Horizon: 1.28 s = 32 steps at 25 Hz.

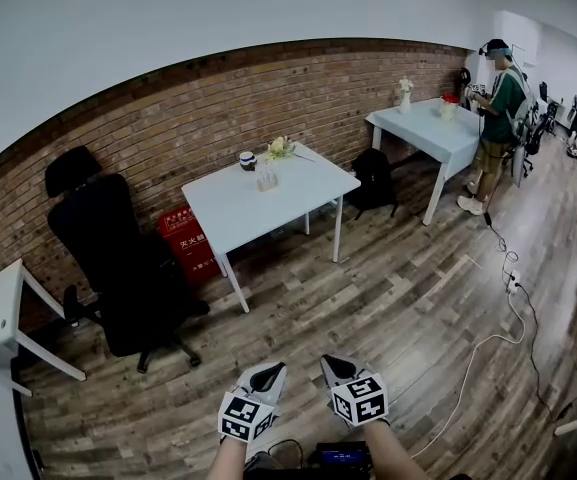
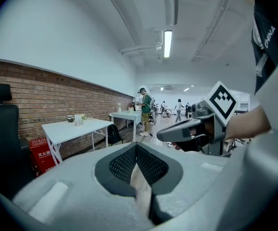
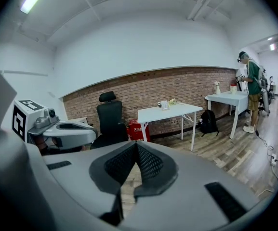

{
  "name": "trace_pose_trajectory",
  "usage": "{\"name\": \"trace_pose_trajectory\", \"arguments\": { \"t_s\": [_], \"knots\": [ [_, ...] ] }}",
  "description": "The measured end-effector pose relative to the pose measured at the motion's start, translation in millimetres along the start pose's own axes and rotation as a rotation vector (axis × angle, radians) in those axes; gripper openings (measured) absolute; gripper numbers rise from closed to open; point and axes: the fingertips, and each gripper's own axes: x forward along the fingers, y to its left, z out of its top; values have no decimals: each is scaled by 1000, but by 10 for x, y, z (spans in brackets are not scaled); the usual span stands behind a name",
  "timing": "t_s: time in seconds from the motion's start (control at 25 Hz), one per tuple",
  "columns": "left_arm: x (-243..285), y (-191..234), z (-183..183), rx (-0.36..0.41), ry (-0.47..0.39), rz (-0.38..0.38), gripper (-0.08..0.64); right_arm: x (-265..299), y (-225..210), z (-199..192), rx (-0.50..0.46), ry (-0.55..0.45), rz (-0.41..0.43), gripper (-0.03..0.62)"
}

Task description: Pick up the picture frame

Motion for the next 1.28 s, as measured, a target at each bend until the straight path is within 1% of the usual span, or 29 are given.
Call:
{"name": "trace_pose_trajectory", "arguments": {
  "t_s": [0.16,0.36,0.6,0.76,0.92,1.12,1.28],
  "knots": [
    [78,-53,-50,-2,21,22,11,-50,-148,-65,17,10,4,9],
    [165,30,-14,-11,15,46,12,-31,-288,-65,35,14,-2,9],
    [320,170,-82,-27,32,40,11,145,-380,-72,48,31,-3,8],
    [537,348,-84,-33,27,20,11,334,-495,-43,46,42,-19,9],
    [809,587,11,-33,14,-15,11,600,-667,100,47,49,-48,9],
    [1106,998,98,-34,17,-58,11,1027,-798,348,47,58,-76,9],
    [1289,1377,204,-22,12,-75,11,1373,-866,551,71,55,-89,9]
  ]
}}
